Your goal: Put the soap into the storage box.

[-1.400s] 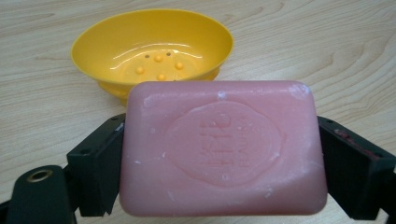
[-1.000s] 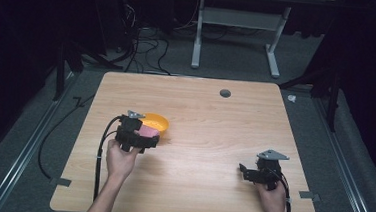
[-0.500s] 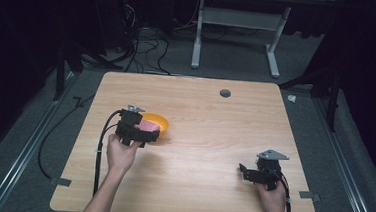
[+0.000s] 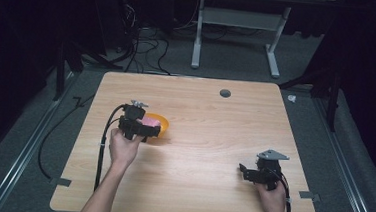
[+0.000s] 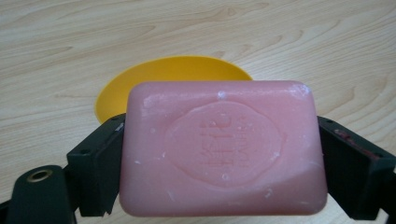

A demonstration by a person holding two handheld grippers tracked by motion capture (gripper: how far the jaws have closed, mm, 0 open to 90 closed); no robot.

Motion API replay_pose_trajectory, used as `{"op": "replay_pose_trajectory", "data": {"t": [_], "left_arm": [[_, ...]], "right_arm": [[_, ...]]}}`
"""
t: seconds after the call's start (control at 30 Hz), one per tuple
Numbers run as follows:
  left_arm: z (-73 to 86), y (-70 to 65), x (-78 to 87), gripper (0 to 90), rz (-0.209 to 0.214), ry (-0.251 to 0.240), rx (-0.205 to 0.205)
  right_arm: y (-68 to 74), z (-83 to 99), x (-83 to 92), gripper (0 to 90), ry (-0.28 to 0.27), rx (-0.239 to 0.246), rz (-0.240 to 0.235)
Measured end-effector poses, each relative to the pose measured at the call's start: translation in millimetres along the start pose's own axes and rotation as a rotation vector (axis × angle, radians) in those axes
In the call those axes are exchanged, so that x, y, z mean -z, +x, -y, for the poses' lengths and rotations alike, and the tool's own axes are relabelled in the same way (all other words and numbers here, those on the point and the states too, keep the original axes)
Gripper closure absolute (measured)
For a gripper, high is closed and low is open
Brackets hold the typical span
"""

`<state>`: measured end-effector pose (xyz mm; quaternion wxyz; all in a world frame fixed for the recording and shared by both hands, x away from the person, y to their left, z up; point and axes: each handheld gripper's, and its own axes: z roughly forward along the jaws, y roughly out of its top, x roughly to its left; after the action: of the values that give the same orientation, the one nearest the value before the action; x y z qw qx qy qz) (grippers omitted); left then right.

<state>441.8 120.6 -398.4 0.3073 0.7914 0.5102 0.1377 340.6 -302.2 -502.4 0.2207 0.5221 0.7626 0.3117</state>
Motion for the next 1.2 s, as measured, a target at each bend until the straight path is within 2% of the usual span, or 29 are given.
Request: {"op": "replay_pose_trajectory", "data": {"t": [0.2, 0.33, 0.47, 0.77, 0.87, 1.0, 1.2], "left_arm": [[-8.0, 1.2, -5.7, 13.7, -0.012, 0.006, 0.007], [-11.0, 5.0, -11.1, 13.7, -0.009, 0.006, 0.033], [-14.3, 7.7, -17.2, 13.7, -0.034, 0.018, 0.038], [-23.3, 8.0, -28.9, 13.7, -0.052, 0.027, 0.041], [-23.4, 9.8, -35.7, 13.7, -0.058, 0.039, 0.054], [-23.0, 11.9, -43.7, 13.7, -0.076, 0.060, 0.055], [-22.8, 12.7, -50.9, 13.7, -0.084, 0.080, 0.057]], "right_arm": [[0.0, 0.0, 0.0, 16.1, 0.000, 0.000, 0.000], [0.0, 0.0, 0.0, 16.1, 0.000, 0.000, 0.000], [0.0, 0.0, 0.0, 16.2, 0.000, 0.000, 0.000], [-0.1, 0.0, -0.1, 16.1, -0.001, 0.002, 0.000], [-0.2, 0.0, -0.1, 16.1, -0.001, 0.002, 0.000], [0.0, 0.0, 0.0, 16.1, 0.000, 0.001, 0.000], [0.0, 0.0, 0.0, 16.1, 0.000, 0.001, 0.000]]}}
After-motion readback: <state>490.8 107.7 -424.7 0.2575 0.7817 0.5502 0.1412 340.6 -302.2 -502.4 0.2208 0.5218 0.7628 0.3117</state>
